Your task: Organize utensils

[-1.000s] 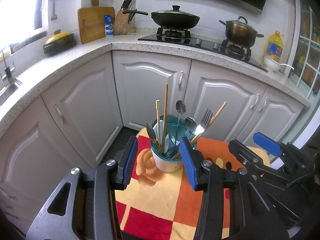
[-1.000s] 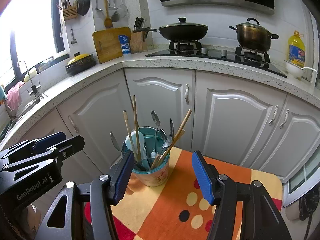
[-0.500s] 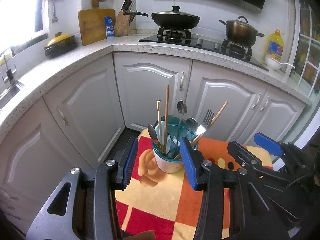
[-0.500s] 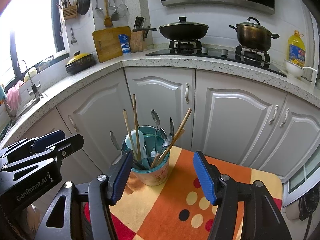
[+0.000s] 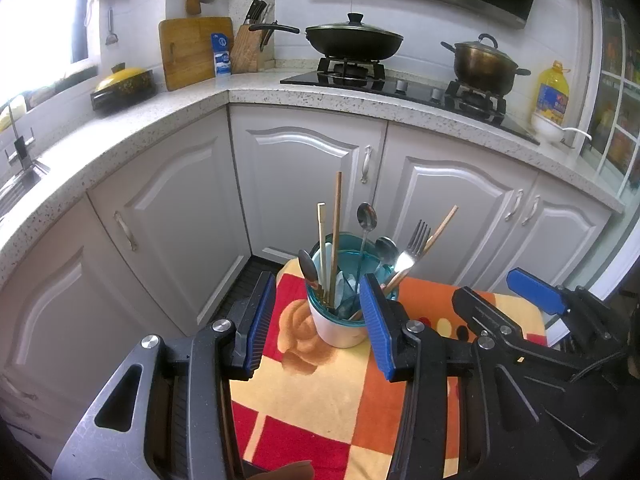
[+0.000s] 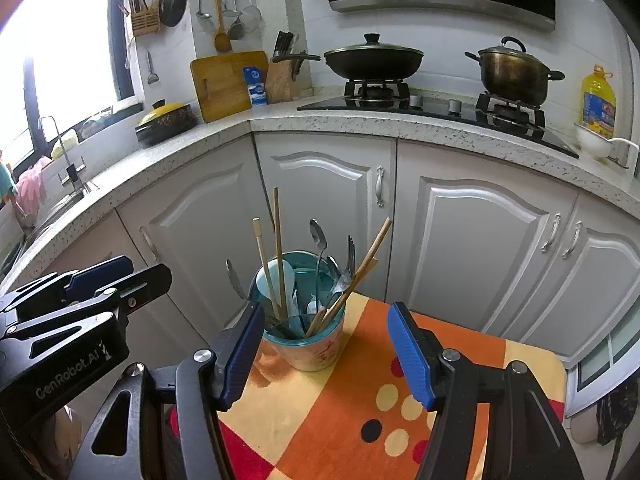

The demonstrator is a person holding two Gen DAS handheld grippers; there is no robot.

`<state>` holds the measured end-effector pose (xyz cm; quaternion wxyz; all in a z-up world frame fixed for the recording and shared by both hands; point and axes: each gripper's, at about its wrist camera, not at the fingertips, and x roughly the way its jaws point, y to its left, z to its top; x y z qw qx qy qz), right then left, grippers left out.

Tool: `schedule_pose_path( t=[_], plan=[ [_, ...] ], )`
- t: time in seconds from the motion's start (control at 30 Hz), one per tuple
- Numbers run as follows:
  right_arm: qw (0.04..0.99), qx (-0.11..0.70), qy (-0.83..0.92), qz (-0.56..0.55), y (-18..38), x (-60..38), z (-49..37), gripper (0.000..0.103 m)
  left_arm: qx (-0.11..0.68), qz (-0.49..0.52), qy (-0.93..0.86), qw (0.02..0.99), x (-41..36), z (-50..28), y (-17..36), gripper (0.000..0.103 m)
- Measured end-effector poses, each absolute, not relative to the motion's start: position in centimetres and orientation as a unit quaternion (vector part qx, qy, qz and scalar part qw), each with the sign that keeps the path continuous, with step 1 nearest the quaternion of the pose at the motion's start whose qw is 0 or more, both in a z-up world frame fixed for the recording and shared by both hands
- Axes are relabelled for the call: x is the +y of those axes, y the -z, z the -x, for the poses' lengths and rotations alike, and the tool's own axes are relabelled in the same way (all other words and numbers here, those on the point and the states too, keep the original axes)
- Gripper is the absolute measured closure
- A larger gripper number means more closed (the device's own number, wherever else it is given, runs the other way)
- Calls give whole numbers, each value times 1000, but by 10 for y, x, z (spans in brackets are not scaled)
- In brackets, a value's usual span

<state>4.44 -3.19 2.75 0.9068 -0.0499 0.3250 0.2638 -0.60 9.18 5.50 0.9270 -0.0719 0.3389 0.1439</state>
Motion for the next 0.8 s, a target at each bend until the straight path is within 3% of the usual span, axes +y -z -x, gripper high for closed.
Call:
schedule_pose_path(
  t=[0.8],
  plan=[
    [898,344,-270,44,-13,-31,-55,41,333,84,-144,928,90,2,-45,60]
  ],
)
